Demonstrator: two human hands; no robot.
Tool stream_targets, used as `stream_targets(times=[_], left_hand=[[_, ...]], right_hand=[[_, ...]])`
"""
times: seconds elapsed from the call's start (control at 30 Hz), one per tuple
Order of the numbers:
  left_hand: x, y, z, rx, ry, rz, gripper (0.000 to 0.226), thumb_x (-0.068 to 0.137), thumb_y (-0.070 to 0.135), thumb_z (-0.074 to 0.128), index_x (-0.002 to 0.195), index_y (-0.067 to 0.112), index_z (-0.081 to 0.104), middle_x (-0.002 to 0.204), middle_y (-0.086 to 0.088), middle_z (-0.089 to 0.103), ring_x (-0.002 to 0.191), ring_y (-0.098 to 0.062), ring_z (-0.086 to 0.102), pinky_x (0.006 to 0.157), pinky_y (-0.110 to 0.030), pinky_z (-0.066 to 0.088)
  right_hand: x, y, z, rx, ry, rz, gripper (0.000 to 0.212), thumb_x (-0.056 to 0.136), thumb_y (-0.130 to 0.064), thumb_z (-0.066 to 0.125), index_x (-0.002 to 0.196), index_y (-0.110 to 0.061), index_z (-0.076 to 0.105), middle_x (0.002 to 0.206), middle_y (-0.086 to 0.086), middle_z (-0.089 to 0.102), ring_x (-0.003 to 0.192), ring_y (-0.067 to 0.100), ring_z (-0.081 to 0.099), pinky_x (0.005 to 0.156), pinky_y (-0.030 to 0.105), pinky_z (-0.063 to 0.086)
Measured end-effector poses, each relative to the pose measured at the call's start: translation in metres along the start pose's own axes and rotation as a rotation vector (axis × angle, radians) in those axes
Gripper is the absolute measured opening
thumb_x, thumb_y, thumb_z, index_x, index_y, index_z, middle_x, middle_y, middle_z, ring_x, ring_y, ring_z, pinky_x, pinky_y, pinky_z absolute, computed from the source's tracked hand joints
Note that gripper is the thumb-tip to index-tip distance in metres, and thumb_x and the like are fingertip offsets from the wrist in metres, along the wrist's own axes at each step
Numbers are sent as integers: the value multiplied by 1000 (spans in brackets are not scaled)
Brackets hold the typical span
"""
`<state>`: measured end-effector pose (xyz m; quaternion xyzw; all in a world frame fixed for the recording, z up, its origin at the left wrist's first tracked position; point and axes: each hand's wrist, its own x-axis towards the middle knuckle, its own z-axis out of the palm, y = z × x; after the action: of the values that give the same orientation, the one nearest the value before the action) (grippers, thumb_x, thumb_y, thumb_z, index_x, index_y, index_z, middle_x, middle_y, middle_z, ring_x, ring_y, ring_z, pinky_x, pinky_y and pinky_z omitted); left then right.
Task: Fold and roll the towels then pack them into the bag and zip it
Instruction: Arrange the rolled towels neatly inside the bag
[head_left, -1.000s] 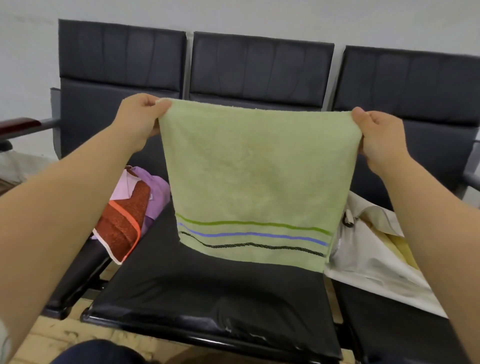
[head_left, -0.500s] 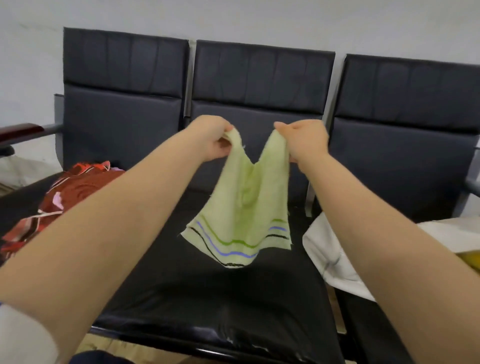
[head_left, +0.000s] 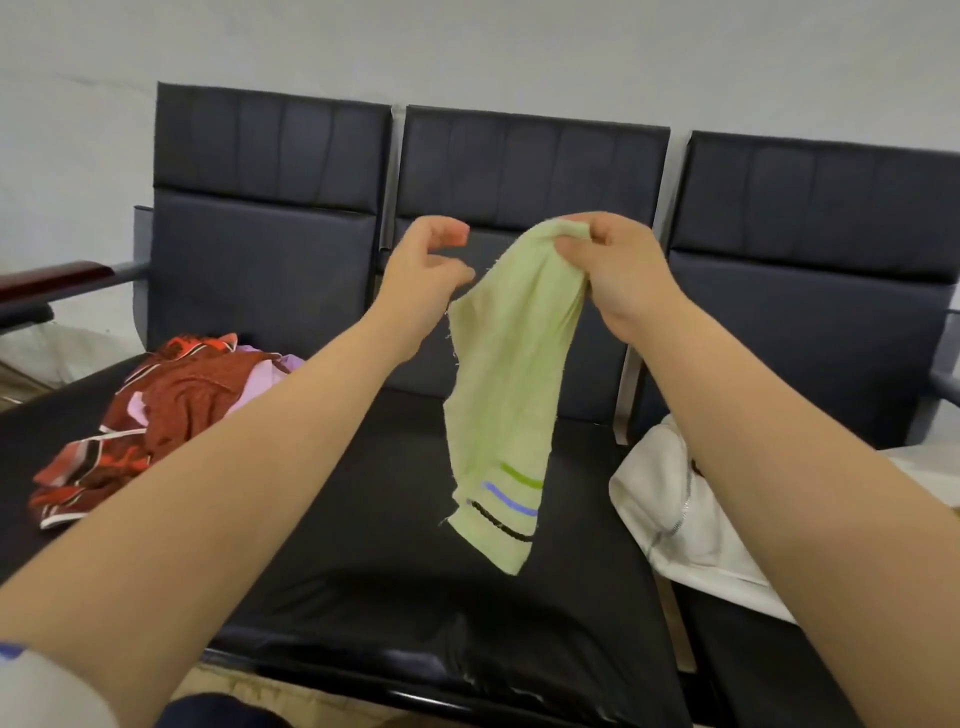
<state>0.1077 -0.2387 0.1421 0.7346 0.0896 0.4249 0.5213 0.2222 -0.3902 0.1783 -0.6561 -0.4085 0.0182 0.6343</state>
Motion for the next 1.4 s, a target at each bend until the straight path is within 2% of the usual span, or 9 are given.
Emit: stream_targets(times=[0.13, 0.2, 0.33, 0.53, 0.8, 0.97, 1.17, 1.27, 1.4], left_hand=[[-7, -32, -16, 346, -403, -46, 17, 82, 23, 74, 91, 15, 61, 86, 6, 61, 78, -10, 57, 75, -27, 45], [-9, -41, -17, 410, -377, -56, 28, 83, 31, 72, 84, 6, 59, 75, -4, 58, 69, -18, 54, 71, -34, 45], [0, -34, -23, 652, -98, 200, 19, 92, 26, 60, 88, 7, 60, 76, -7, 60, 72, -23, 54, 64, -30, 37], [14, 1, -9, 38, 41, -114, 14, 97, 20, 47, 87, 21, 55, 88, 3, 58, 82, -13, 53, 72, -27, 42], [13, 0, -17, 62, 25, -98, 13, 92, 23, 57, 90, 11, 61, 94, -10, 62, 83, -20, 56, 75, -38, 47], [8, 6, -21, -96, -223, -145, 19, 94, 19, 57, 77, 14, 50, 57, 2, 45, 39, -6, 33, 40, -17, 26], [25, 2, -11, 277, -274, -381, 13, 95, 23, 54, 84, 16, 51, 71, -2, 51, 39, -8, 43, 40, -20, 24], [28, -7, 5, 180, -212, -444, 13, 98, 23, 51, 107, 14, 53, 101, -5, 63, 61, -12, 69, 42, -20, 45], [34, -12, 12, 9, -63, -332, 10, 96, 21, 57, 101, 13, 54, 109, -7, 66, 85, -18, 71, 60, -27, 58]], right_hand=[[1, -2, -18, 42, -86, -18, 23, 95, -2, 52, 98, -18, 68, 104, 5, 68, 99, 18, 64, 88, 31, 54], [0, -3, -26, -70, -55, -32, 20, 95, -4, 52, 97, -17, 67, 101, 2, 67, 95, 15, 63, 82, 27, 53], [-5, 10, -42, -960, -78, -188, 19, 100, -19, 44, 105, -14, 62, 88, 4, 63, 77, 20, 55, 68, 33, 44], [-9, 3, -53, -249, -196, 108, 11, 92, -17, 63, 97, -8, 68, 76, 5, 54, 57, 8, 42, 52, 23, 31], [-13, 6, -60, -81, -146, 150, 9, 93, -13, 60, 86, -14, 66, 68, -5, 59, 50, 5, 42, 47, 19, 29], [-16, 9, -65, 235, -136, 175, 27, 91, -6, 44, 65, -16, 42, 50, -8, 35, 40, 6, 21, 43, 21, 14], [-1, 29, -63, -237, -47, 359, 12, 91, -15, 57, 78, -15, 56, 67, -1, 53, 40, 8, 38, 40, 20, 24], [3, 44, -52, -242, 25, 367, 4, 95, -16, 59, 91, -15, 62, 90, 4, 67, 61, 12, 70, 51, 22, 53], [9, 55, -45, -165, 139, 237, 9, 97, -13, 55, 90, -17, 60, 101, 9, 68, 82, 17, 73, 75, 31, 60]])
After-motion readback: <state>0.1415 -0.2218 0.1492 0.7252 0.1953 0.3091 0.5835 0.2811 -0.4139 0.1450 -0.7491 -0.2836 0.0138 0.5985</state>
